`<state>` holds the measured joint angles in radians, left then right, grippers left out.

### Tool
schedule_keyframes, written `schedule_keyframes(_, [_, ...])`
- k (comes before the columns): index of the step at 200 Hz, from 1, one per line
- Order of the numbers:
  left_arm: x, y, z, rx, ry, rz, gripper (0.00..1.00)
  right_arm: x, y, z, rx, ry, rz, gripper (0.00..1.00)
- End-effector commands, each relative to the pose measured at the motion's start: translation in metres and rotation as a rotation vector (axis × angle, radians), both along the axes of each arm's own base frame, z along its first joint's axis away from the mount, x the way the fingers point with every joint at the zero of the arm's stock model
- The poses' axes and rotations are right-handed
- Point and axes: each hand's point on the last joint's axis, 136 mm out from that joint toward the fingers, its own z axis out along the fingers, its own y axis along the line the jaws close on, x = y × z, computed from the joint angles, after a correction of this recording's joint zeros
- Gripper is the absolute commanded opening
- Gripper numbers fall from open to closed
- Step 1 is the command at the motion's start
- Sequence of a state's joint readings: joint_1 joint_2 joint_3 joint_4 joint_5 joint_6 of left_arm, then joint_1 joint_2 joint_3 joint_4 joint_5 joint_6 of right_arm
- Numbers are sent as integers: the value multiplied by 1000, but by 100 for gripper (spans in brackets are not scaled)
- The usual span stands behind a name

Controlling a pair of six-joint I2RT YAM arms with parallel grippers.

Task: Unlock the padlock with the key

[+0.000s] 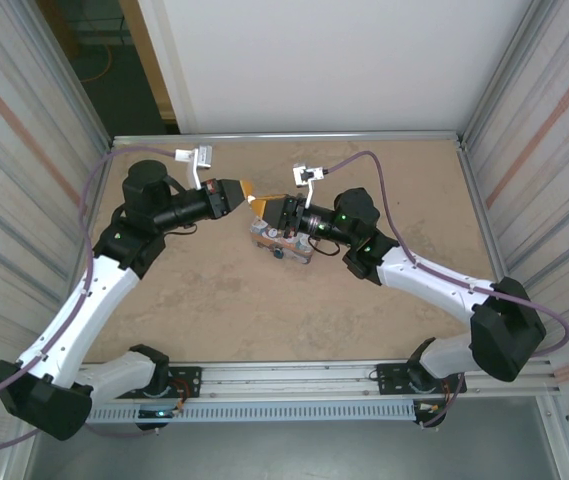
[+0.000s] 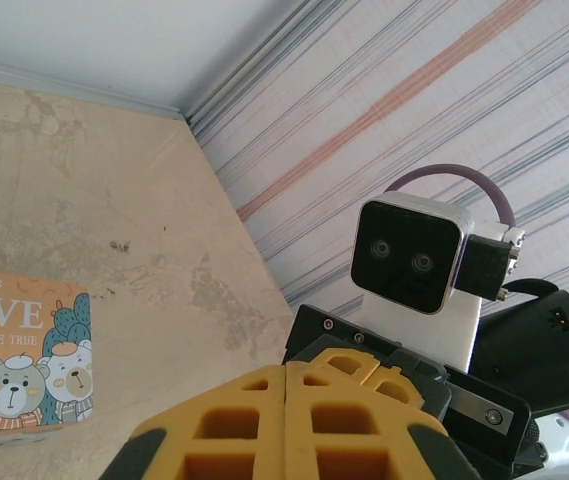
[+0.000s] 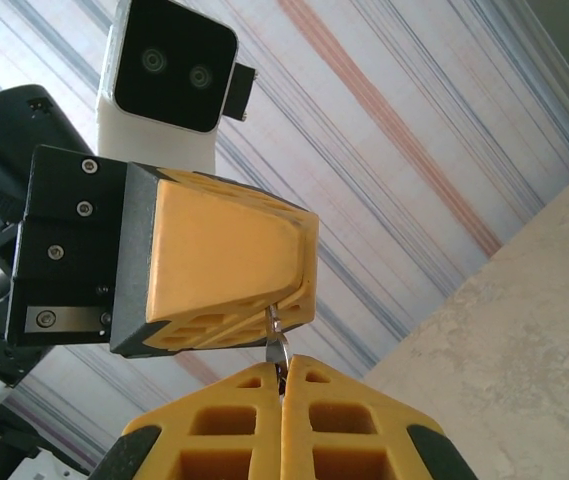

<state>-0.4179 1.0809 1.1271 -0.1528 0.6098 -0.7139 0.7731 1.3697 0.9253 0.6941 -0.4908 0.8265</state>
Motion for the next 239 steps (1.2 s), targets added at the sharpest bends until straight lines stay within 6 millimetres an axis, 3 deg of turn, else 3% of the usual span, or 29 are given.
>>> schedule_keyframes(1, [-3,2,15,-36,-50,-6,10,-4,-8,9,-7,-44,-29,0])
schedule_keyframes(16, [-2,5,16,-29,-57,7,31,-1,-12,4,-35,-44,-50,0])
schedule_keyframes(34, [1,14,14,-18,-55,39,48,2,-18,-4,-72,-41,-73,0])
schedule_keyframes(57, [7,31,3,14,-44,97,61,10,-30,-26,-155,-23,-117,0])
schedule_keyframes(79, [11,48,-24,94,-24,167,69,22,-44,-57,-253,24,-162,0])
schedule_keyframes(109, [13,60,-71,197,32,200,75,37,-61,-98,-333,99,-214,0])
schedule_keyframes(167, [12,52,-158,269,156,116,77,65,-77,-159,-397,236,-298,0])
schedule_keyframes(205, [9,41,-189,303,162,63,78,78,-84,-188,-419,308,-326,0])
schedule_keyframes(239, [7,18,-206,357,160,-22,79,88,-89,-210,-428,361,-338,0])
